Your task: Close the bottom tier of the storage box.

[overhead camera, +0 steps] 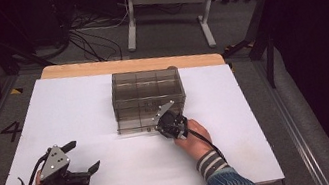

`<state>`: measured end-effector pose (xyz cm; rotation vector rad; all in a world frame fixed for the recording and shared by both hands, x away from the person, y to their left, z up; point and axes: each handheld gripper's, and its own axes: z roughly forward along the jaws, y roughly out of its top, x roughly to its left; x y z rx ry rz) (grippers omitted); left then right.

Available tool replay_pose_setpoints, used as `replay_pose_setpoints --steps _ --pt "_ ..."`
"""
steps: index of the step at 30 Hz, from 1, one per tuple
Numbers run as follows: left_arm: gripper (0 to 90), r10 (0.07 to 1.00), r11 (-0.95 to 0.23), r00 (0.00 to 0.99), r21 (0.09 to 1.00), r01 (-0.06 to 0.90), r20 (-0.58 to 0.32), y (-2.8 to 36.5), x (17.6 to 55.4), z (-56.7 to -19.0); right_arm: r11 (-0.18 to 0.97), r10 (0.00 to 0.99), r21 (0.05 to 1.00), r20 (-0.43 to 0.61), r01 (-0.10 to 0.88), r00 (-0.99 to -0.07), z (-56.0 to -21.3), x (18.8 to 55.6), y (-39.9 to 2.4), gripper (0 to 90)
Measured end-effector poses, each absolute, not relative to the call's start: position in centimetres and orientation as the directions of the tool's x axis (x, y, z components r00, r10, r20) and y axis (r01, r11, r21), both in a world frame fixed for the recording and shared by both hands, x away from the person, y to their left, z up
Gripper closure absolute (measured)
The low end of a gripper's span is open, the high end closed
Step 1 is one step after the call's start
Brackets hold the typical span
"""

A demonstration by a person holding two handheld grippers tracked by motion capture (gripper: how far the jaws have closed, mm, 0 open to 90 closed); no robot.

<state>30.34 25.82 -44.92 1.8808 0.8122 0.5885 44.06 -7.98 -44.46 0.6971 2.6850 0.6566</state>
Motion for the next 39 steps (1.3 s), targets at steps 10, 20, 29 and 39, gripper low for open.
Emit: replay_pose_setpoints --steps 10,20,29,39 --pt "2.3 0.749 -0.31 0.661 0.908 0.281 0.05 25.8 30.3 -44.9 0.757 0.551 0.517 -0.176 0.4 -0.816 -44.6 44.7 -7.9 90.0" --pt "2.4 0.748 -0.31 0.661 0.908 0.281 0.051 25.9 30.3 -44.9 0.729 0.583 0.541 -0.167 0.42 -0.795 -44.8 45.6 -7.9 90.0" --pt "2.4 0.749 -0.309 0.661 0.909 0.282 0.049 25.9 30.3 -44.9 0.716 0.599 0.552 -0.169 0.428 -0.783 -44.8 46.2 -7.8 90.0" --pt "2.3 0.749 -0.31 0.661 0.909 0.279 0.052 25.9 30.3 -44.9 0.705 0.614 0.562 -0.18 0.432 -0.768 -44.9 46.8 -7.6 90.0"
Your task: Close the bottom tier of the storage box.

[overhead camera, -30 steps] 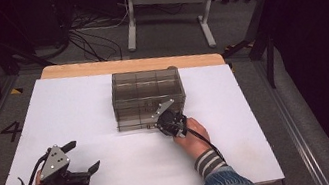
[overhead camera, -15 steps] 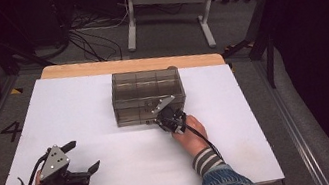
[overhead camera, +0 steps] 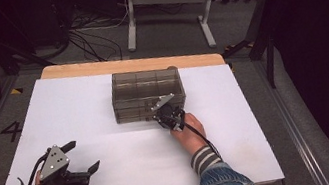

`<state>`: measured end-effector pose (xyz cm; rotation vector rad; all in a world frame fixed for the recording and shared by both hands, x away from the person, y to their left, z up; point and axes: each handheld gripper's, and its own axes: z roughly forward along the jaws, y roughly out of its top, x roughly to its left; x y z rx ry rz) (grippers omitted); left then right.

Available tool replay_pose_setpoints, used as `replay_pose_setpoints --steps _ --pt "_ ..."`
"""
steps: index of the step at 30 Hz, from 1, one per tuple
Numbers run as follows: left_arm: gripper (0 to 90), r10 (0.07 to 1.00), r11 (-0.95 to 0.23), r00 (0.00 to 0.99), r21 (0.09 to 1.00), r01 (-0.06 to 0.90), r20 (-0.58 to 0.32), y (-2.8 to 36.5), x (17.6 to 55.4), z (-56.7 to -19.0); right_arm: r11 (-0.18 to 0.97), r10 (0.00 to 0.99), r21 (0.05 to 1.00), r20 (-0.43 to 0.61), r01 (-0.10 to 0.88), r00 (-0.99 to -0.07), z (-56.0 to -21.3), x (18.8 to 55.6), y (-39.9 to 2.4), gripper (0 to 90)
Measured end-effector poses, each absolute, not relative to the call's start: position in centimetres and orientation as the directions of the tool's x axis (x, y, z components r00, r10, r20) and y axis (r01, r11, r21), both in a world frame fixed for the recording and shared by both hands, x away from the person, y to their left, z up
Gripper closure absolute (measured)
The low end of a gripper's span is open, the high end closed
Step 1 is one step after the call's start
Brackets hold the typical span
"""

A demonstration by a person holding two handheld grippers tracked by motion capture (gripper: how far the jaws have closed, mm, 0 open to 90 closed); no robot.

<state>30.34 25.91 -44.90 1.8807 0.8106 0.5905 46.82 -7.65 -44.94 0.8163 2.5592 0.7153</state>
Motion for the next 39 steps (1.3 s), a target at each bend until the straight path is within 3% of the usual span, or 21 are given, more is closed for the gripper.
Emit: replay_pose_setpoints --steps 39 --pt "2.4 0.751 -0.308 0.659 0.909 0.282 0.05 26.0 30.3 -44.9 0.689 0.631 0.577 -0.178 0.439 -0.755 -44.1 46.4 -7.7 89.8"
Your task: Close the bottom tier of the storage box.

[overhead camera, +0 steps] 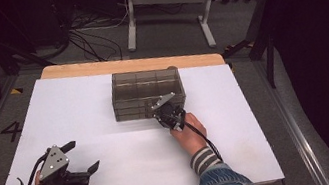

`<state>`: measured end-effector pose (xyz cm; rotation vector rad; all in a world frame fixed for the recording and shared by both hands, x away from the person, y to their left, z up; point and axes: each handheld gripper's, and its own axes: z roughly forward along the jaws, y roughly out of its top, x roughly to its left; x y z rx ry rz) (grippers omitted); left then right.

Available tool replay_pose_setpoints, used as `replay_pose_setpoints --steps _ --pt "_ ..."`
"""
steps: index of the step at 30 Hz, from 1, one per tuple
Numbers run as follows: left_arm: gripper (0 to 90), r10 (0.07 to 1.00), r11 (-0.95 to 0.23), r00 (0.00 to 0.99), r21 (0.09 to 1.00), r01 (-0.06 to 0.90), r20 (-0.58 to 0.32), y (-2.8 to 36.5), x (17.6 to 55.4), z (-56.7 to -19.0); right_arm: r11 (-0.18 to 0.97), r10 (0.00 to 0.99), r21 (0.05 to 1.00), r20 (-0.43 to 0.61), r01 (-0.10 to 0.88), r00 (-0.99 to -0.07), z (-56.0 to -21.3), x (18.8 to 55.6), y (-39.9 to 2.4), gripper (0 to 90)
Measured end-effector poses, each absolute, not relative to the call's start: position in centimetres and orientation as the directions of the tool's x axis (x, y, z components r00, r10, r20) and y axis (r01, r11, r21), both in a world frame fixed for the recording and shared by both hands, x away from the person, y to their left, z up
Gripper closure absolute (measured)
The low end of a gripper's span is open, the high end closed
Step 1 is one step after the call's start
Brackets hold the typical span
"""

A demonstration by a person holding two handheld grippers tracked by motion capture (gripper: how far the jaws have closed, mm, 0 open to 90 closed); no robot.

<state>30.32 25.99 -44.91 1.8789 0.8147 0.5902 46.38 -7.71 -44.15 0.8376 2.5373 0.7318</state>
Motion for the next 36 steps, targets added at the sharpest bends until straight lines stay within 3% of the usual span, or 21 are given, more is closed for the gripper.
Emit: replay_pose_setpoints --steps 10,26,29,36 --pt "2.3 0.751 -0.305 0.659 0.909 0.282 0.048 26.0 30.3 -44.9 0.639 0.621 0.658 -0.136 0.398 -0.772 -42.4 44.3 -8.4 87.5" --pt "2.3 0.753 -0.298 0.657 0.912 0.28 0.044 26.1 30.3 -44.8 0.636 0.616 0.666 -0.136 0.389 -0.776 -42.1 44.1 -8.5 83.7" --pt "2.4 0.753 -0.297 0.657 0.913 0.28 0.043 26.1 30.3 -44.8 0.631 0.615 0.675 -0.136 0.382 -0.776 -41.8 43.9 -8.7 78.5" --pt "2.3 0.753 -0.298 0.657 0.912 0.28 0.044 26.1 30.3 -44.8 0.615 0.598 0.707 -0.13 0.348 -0.791 -40.8 43.4 -9.4 55.5"
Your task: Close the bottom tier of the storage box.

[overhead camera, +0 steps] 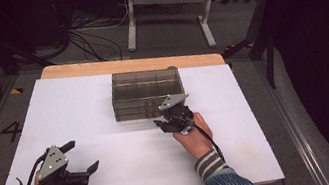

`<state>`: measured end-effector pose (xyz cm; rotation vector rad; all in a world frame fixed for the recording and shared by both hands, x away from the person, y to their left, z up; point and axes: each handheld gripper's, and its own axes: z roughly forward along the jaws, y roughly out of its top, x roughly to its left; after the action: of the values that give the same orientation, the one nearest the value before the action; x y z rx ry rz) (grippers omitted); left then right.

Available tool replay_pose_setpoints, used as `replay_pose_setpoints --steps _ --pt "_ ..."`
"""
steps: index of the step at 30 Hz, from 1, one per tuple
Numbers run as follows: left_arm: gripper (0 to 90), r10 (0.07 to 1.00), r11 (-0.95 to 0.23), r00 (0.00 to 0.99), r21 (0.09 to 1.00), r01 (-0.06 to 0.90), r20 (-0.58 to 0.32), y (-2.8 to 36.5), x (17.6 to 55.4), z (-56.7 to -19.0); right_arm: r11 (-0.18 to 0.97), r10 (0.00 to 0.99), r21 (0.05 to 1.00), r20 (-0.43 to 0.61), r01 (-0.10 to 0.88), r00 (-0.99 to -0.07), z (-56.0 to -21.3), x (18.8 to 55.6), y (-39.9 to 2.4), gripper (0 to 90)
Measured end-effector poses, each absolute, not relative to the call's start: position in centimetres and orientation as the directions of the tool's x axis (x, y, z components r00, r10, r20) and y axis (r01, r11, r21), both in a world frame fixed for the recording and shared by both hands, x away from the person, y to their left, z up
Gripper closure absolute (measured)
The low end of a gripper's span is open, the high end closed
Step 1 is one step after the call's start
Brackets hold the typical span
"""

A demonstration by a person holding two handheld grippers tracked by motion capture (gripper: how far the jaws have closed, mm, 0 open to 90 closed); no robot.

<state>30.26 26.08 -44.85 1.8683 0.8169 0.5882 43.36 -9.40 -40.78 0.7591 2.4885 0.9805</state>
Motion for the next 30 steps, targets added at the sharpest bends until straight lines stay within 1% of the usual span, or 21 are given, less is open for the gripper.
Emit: replay_pose_setpoints --steps 3,9,11,15,18,23,30 --pt "2.3 0.754 -0.297 0.656 0.912 0.283 0.042 26.1 30.2 -44.9 0.597 0.592 0.728 -0.117 0.337 -0.797 -40.2 42.9 -10.1 45.3" --pt "2.3 0.753 -0.298 0.657 0.913 0.278 0.046 26.1 30.1 -44.8 0.534 0.582 0.788 -0.079 0.307 -0.809 -39.0 42.0 -12.1 30.0" --pt "2.3 0.752 -0.3 0.658 0.911 0.282 0.044 26.1 30.2 -44.8 0.513 0.577 0.807 -0.073 0.292 -0.813 -38.6 41.6 -12.7 23.2" --pt "2.3 0.752 -0.297 0.657 0.913 0.28 0.043 26.1 30.1 -44.8 0.475 0.558 0.835 -0.041 0.279 -0.829 -38.1 41.2 -13.9 12.4" --pt "2.3 0.752 -0.297 0.658 0.913 0.279 0.043 26.1 30.2 -44.8 0.461 0.557 0.845 -0.039 0.27 -0.829 -37.9 41.0 -14.6 4.9" --pt "2.3 0.751 -0.294 0.658 0.914 0.278 0.041 26.1 30.2 -44.8 0.418 0.561 0.869 -0.017 0.266 -0.827 -37.7 40.5 -15.9 3.2" --pt "2.3 0.751 -0.298 0.659 0.913 0.28 0.043 26.0 30.2 -44.8 0.398 0.566 0.885 -0.03 0.241 -0.824 -37.7 39.8 -17.1 1.8"
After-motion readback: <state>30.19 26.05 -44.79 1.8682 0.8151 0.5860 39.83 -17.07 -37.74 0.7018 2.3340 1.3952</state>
